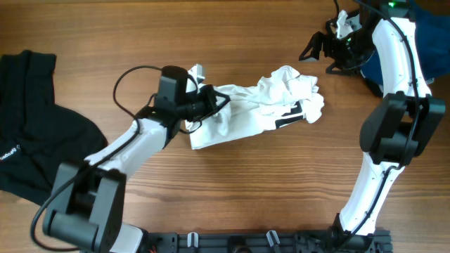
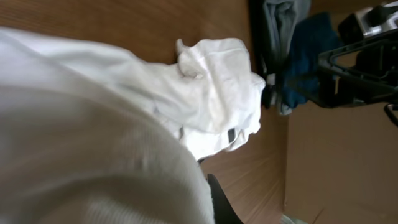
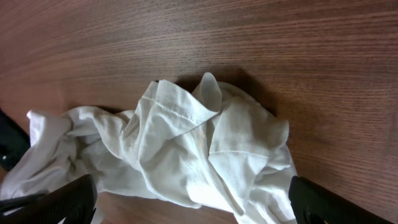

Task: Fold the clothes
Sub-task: 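Lay the left end over the shirt's middle with the left gripper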

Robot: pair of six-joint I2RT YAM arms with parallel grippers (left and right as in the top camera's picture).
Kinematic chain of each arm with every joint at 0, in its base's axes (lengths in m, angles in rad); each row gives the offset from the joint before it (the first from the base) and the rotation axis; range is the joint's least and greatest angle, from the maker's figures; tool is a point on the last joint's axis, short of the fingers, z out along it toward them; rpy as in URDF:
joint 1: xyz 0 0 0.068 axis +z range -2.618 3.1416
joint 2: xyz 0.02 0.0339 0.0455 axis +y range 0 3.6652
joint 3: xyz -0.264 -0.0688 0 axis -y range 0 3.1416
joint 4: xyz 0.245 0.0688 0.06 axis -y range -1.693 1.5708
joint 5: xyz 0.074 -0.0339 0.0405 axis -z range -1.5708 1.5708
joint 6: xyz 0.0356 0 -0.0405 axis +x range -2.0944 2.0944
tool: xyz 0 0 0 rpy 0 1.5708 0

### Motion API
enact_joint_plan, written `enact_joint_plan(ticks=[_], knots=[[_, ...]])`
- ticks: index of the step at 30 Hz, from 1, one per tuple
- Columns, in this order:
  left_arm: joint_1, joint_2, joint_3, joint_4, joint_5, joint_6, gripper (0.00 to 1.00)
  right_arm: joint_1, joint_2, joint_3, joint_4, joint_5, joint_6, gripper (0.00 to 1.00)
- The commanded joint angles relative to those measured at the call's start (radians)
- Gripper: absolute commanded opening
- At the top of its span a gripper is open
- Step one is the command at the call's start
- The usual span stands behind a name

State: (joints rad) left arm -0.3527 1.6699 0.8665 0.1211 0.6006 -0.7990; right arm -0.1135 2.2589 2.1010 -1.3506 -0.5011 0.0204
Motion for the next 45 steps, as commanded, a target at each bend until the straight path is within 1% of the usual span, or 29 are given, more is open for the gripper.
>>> enact_joint_plan(ticks=[1,3,4,5,6,7,8,12,14,18,20,23,26,28,30,31,34,37,42,45], knots=[[-0.045,0.089,0.035,0.109,-0.027,-0.047,0.04,0.004,-0.024,0.021,0.000,-0.016,-0.019,1.00],[-0.066,0.150,0.071,0.130,-0.026,-0.051,0.05,0.004,-0.024,0.021,0.000,-0.016,-0.019,1.00],[-0.075,0.172,0.089,0.130,-0.021,-0.052,0.11,0.004,-0.024,0.021,-0.001,-0.016,-0.019,1.00],[-0.085,0.195,0.106,0.130,-0.013,-0.052,0.29,0.004,-0.024,0.021,-0.001,-0.016,-0.019,1.00],[-0.092,0.209,0.115,0.130,-0.010,-0.055,0.55,0.004,-0.024,0.021,-0.001,-0.016,-0.019,1.00],[-0.099,0.220,0.123,0.130,-0.010,-0.055,0.92,0.004,-0.024,0.021,-0.002,-0.016,-0.020,1.00],[-0.105,0.225,0.128,0.129,-0.008,-0.055,1.00,0.004,-0.024,0.021,-0.003,-0.015,-0.021,1.00],[-0.116,0.227,0.155,0.133,-0.010,-0.047,1.00,0.004,-0.024,0.021,-0.004,-0.015,-0.020,1.00],[-0.115,0.227,0.182,0.131,0.020,-0.047,0.99,0.004,-0.024,0.021,-0.008,-0.015,-0.020,1.00],[-0.097,0.227,0.263,0.113,0.053,-0.034,1.00,0.004,-0.024,0.021,-0.011,-0.015,-0.021,1.00],[-0.094,0.227,0.320,0.081,0.058,-0.005,1.00,0.004,-0.024,0.021,-0.012,-0.015,-0.021,1.00],[-0.097,0.227,0.367,-0.024,0.061,0.031,1.00,0.004,-0.024,0.021,-0.019,-0.014,-0.021,1.00],[-0.083,0.218,0.389,-0.287,0.064,0.051,0.99,0.004,-0.024,0.021,-0.029,0.009,-0.020,1.00],[-0.067,0.197,0.389,-0.506,0.050,0.132,0.99,0.004,-0.024,0.021,-0.031,0.014,-0.021,1.00],[-0.047,0.164,0.389,-0.694,-0.016,0.173,1.00,0.004,-0.024,0.021,-0.031,0.014,-0.021,1.00],[-0.039,0.140,0.389,-0.754,-0.063,0.200,0.99,0.004,-0.024,0.021,-0.032,0.014,-0.021,1.00],[-0.019,0.050,0.389,-0.842,-0.179,0.240,1.00,0.004,-0.024,0.021,-0.034,0.014,-0.021,1.00],[-0.006,-0.013,0.389,-0.900,-0.310,0.238,1.00,0.004,-0.024,0.021,-0.034,0.014,-0.020,1.00],[0.004,0.026,0.388,-0.926,-0.329,0.245,0.99,0.004,-0.024,0.021,-0.033,0.014,-0.021,1.00],[0.007,0.093,0.388,-0.877,-0.333,0.246,1.00,0.004,-0.024,0.021,-0.034,0.014,-0.021,1.00]])
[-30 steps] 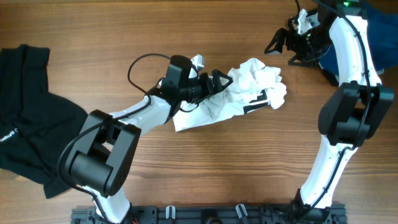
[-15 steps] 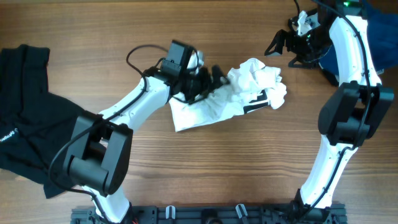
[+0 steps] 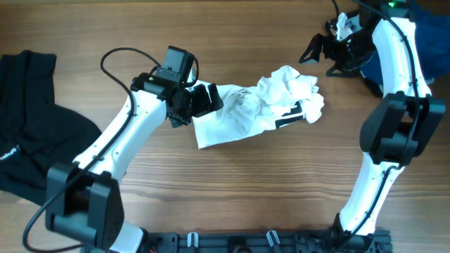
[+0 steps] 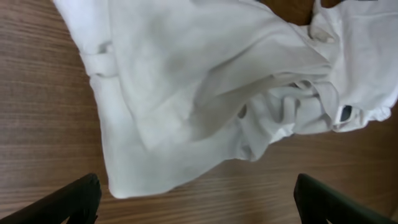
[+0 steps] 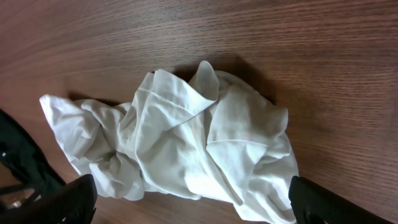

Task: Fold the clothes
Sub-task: 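Lay the left end over the shirt's middle with the left gripper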

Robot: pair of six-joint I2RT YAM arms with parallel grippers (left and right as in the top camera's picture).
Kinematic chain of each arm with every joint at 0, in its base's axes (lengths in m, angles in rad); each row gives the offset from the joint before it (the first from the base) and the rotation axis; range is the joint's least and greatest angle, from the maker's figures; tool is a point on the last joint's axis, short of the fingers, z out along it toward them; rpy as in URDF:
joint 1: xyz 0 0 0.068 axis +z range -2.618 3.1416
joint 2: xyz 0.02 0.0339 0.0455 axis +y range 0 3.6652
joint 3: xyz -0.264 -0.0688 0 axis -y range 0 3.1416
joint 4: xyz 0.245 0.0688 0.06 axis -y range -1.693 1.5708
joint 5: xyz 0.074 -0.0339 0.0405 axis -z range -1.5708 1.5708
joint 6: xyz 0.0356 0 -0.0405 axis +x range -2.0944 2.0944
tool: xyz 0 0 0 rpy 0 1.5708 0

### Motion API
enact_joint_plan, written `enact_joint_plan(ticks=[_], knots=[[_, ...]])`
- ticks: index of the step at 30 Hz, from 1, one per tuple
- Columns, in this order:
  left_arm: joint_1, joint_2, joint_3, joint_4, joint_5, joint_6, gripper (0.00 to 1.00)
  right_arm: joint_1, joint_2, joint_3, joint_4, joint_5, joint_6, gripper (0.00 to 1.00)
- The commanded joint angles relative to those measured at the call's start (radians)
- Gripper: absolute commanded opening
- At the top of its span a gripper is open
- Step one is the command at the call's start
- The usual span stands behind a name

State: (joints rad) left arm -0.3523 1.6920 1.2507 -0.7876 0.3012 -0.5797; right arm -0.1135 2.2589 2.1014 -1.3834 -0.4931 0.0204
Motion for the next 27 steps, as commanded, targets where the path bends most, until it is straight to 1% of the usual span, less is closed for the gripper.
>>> enact_joint_plan(ticks=[1,7,11,12,14,15,16,17,19,22,24,25,26,27], knots=[[0.009,0.083,0.004,0.044,-0.034,0.026,1.00,0.004,-0.024,0.021,-0.001,0.006,-0.021,1.00],[0.030,0.138,0.004,0.085,-0.033,0.026,1.00,0.004,-0.024,0.021,-0.006,0.006,-0.021,1.00],[0.030,0.143,0.004,0.124,-0.031,0.026,1.00,0.004,-0.024,0.021,-0.006,0.006,-0.021,1.00],[0.030,0.143,0.004,0.135,-0.029,0.026,0.95,0.004,-0.024,0.021,-0.005,0.006,-0.020,1.00],[0.029,0.148,0.004,0.154,-0.017,0.026,0.90,0.004,-0.024,0.021,-0.005,0.006,-0.021,1.00],[0.029,0.153,0.004,0.164,-0.002,0.026,0.85,0.004,-0.024,0.021,-0.004,0.006,-0.020,1.00],[0.029,0.162,0.004,0.176,0.017,0.026,0.76,0.004,-0.024,0.021,-0.002,0.006,-0.021,1.00],[0.029,0.174,0.004,0.183,0.030,0.024,0.71,0.004,-0.024,0.021,-0.001,0.006,-0.020,1.00],[0.029,0.201,0.004,0.183,0.047,0.023,0.74,0.004,-0.024,0.021,0.000,0.006,-0.020,1.00],[0.029,0.237,0.004,0.184,0.079,0.022,0.82,0.004,-0.024,0.021,-0.001,0.006,-0.020,1.00],[0.029,0.242,0.004,0.183,0.084,0.023,0.83,0.004,-0.024,0.021,-0.001,0.006,-0.020,1.00],[0.029,0.242,0.004,0.187,0.084,0.023,0.79,0.004,-0.024,0.021,-0.001,0.006,-0.021,1.00],[0.029,0.242,0.004,0.194,0.084,0.023,0.71,0.004,-0.024,0.021,-0.001,0.006,-0.020,1.00],[0.029,0.242,0.004,0.203,0.087,0.023,0.55,0.004,-0.024,0.021,0.000,0.006,-0.020,1.00]])
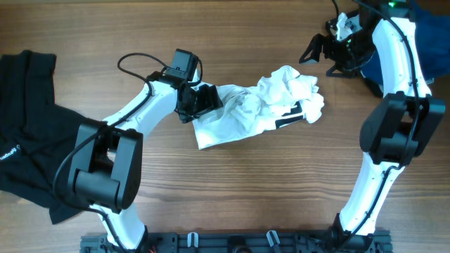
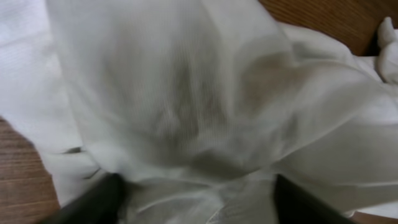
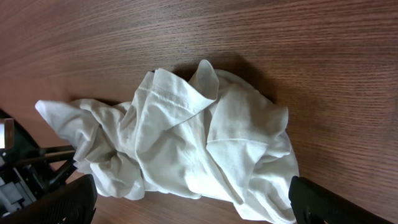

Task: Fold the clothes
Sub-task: 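Lay the left end over the shirt's middle with the left gripper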

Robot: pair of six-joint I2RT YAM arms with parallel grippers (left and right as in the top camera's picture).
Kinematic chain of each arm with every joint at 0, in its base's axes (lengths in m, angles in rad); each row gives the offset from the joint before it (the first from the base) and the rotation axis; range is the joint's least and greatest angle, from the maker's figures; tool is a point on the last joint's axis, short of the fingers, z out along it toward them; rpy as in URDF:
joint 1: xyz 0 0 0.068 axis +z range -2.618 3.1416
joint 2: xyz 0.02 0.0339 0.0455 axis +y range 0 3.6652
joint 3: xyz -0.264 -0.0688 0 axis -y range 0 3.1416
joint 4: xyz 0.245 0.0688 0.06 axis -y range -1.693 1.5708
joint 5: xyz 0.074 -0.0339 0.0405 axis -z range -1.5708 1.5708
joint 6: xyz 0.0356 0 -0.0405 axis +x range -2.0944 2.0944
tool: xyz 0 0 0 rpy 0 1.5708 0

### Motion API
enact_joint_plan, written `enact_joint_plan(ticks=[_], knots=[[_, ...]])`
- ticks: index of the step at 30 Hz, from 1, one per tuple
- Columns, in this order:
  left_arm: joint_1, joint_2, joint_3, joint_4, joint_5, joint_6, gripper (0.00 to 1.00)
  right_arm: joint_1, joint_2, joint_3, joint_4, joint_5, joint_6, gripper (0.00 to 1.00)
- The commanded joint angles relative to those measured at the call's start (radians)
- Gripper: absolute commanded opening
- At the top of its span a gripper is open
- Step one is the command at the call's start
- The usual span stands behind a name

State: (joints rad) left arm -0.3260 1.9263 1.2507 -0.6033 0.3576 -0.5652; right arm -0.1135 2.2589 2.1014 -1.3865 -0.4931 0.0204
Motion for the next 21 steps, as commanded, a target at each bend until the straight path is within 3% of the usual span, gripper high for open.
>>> enact_joint_plan(ticks=[1,2,3,14,20,21], knots=[[0.003,0.008,0.004,0.025,0.037,0.007,0.26,0.004,-0.024,0.021,0.003,0.006,-0.020,1.00],[0.003,0.008,0.004,0.034,0.047,0.003,0.08,0.004,-0.024,0.021,0.002,0.006,-0.020,1.00],[0.003,0.008,0.005,0.042,0.059,-0.001,0.04,0.004,-0.024,0.021,0.002,0.006,-0.020,1.00],[-0.004,0.007,0.042,0.057,0.128,-0.019,0.04,0.004,-0.024,0.021,0.006,0.006,-0.021,1.00],[-0.021,0.008,0.139,0.164,0.119,-0.019,0.04,0.004,-0.024,0.021,0.011,0.006,-0.021,1.00],[-0.024,0.008,0.143,0.187,0.119,-0.020,0.10,0.004,-0.024,0.021,0.011,0.007,-0.021,1.00]])
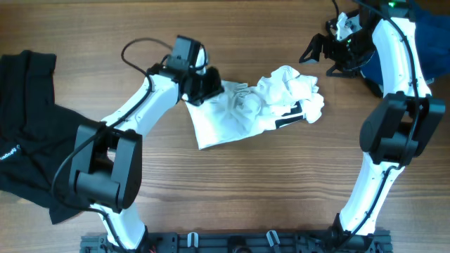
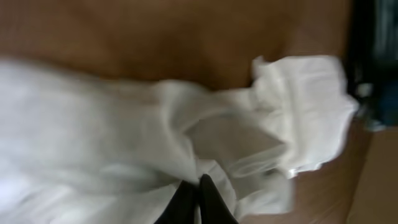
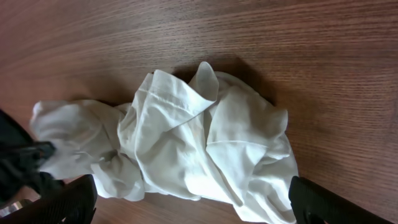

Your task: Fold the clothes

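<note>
A crumpled white garment (image 1: 260, 105) with a small black patch lies at the table's middle. My left gripper (image 1: 205, 86) is at its upper left edge, shut on a pinch of the white cloth. In the blurred left wrist view the two black fingers meet at the left gripper (image 2: 198, 202), with the white garment (image 2: 124, 137) bunched around them. My right gripper (image 1: 318, 50) hangs open beyond the garment's right end. The right wrist view shows the white garment (image 3: 186, 143) below the wide-apart jaws of the right gripper (image 3: 193, 208), which hold nothing.
A black garment (image 1: 31, 133) is spread along the left edge of the wooden table (image 1: 246, 190). A blue garment (image 1: 422, 35) lies at the far right corner behind the right arm.
My left gripper was open and pressed into the garment's left part. Now it is shut on the cloth and stands a little farther back and right, the cloth's left edge drawn with it.
First my left gripper was low at the garment's left end with cloth filling its view. Then it hung open above the cloth. Then it was down in the folds, and now it is shut on them. The right arm has stayed open at the back right throughout.
</note>
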Robot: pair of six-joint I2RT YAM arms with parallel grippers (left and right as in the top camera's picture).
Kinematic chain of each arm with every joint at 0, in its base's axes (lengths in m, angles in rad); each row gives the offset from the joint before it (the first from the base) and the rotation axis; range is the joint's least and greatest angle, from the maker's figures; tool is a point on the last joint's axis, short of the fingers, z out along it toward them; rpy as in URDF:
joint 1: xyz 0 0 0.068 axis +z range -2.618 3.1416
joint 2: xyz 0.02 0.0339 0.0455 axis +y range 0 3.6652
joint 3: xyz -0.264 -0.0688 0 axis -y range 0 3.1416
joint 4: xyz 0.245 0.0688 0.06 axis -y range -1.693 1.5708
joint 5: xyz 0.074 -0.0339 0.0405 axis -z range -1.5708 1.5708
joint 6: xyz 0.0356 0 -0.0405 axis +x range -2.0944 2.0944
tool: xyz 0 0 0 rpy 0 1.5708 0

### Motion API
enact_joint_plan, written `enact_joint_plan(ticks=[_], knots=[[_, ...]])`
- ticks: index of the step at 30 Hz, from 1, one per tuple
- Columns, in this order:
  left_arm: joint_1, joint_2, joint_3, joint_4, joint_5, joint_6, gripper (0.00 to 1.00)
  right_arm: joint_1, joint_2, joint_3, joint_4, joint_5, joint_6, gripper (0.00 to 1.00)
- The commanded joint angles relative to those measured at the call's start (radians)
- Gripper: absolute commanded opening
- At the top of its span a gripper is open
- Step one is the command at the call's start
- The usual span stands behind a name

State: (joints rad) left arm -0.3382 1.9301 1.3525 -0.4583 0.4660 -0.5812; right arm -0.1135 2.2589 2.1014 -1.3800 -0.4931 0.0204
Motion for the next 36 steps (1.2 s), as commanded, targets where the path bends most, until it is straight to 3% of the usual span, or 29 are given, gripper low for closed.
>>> enact_joint_plan(ticks=[1,2,3,4,6,10,14,22,26,36], knots=[[-0.013,0.004,0.042,0.053,0.011,-0.011,0.22,0.004,-0.024,0.021,0.005,0.007,-0.021,1.00],[-0.015,0.004,0.042,0.059,0.012,-0.011,0.36,0.004,-0.024,0.021,0.006,0.006,-0.021,1.00],[-0.018,0.005,0.042,0.058,0.012,-0.010,0.58,0.004,-0.024,0.021,0.006,0.007,-0.021,1.00],[-0.020,0.006,0.042,0.059,0.013,-0.010,0.67,0.004,-0.024,0.021,0.007,0.007,-0.021,1.00],[-0.031,0.011,0.042,0.064,0.013,-0.010,1.00,0.004,-0.024,0.021,0.011,0.007,-0.021,1.00],[-0.058,0.017,0.042,0.039,0.013,-0.009,0.99,-0.004,-0.024,0.020,0.004,0.103,0.016,1.00],[-0.056,0.017,0.042,-0.061,0.012,0.006,1.00,-0.073,-0.024,-0.034,0.006,0.018,0.025,1.00],[-0.046,0.017,0.042,-0.079,0.016,0.013,1.00,-0.113,-0.024,-0.306,0.145,-0.030,0.031,1.00],[-0.046,0.017,0.042,-0.089,0.016,0.013,1.00,-0.108,-0.024,-0.412,0.225,-0.073,-0.022,1.00],[-0.017,-0.009,0.048,-0.085,0.038,0.028,0.99,-0.027,0.036,-0.426,0.344,-0.226,-0.148,1.00]])
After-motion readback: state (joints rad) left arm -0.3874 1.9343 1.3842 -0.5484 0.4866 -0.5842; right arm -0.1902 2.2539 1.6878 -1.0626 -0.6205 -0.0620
